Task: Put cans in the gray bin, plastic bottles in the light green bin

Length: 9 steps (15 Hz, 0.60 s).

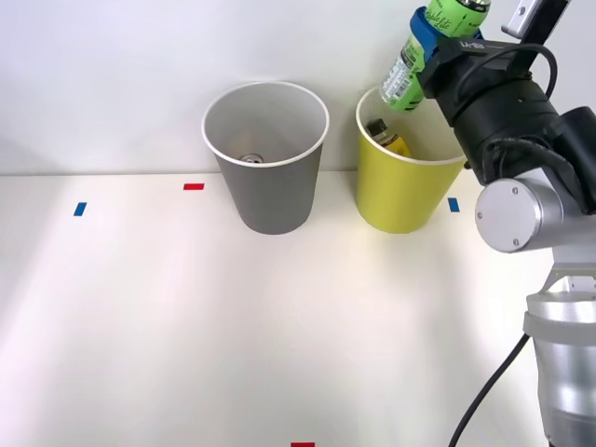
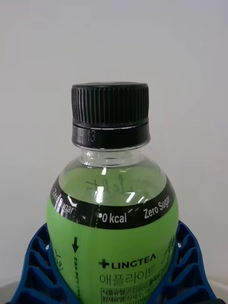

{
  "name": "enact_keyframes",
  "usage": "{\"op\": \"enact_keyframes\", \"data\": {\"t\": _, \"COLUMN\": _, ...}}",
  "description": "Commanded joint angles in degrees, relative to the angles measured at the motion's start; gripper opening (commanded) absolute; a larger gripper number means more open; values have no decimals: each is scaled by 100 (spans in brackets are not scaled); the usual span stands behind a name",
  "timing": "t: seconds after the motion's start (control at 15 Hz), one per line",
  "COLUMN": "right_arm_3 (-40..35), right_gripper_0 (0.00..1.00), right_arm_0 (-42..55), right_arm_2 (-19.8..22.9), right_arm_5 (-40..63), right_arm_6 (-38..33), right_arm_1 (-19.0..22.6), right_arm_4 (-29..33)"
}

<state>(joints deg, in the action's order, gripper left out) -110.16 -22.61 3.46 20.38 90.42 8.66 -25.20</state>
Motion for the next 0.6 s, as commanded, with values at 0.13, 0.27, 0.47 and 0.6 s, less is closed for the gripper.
{"op": "enact_keyframes", "data": {"t": 0.13, "right_arm_3": 548, "right_gripper_0": 0, "right_arm_0": -359, "right_arm_2": 208, "right_arm_5": -7, "right_arm_6": 90, "right_arm_1": 180, "right_arm_4": 112}}
{"op": "enact_keyframes", "data": {"t": 0.27, "right_arm_3": 592, "right_gripper_0": 0, "right_arm_0": -367, "right_arm_2": 216, "right_arm_5": -7, "right_arm_6": 98, "right_arm_1": 171, "right_arm_4": 147}}
{"op": "enact_keyframes", "data": {"t": 0.47, "right_arm_3": 803, "right_gripper_0": 0, "right_arm_0": -534, "right_arm_2": 216, "right_arm_5": -7, "right_arm_6": 178, "right_arm_1": 162, "right_arm_4": 227}}
{"op": "enact_keyframes", "data": {"t": 0.6, "right_arm_3": 838, "right_gripper_0": 0, "right_arm_0": -534, "right_arm_2": 216, "right_arm_5": -7, "right_arm_6": 239, "right_arm_1": 101, "right_arm_4": 314}}
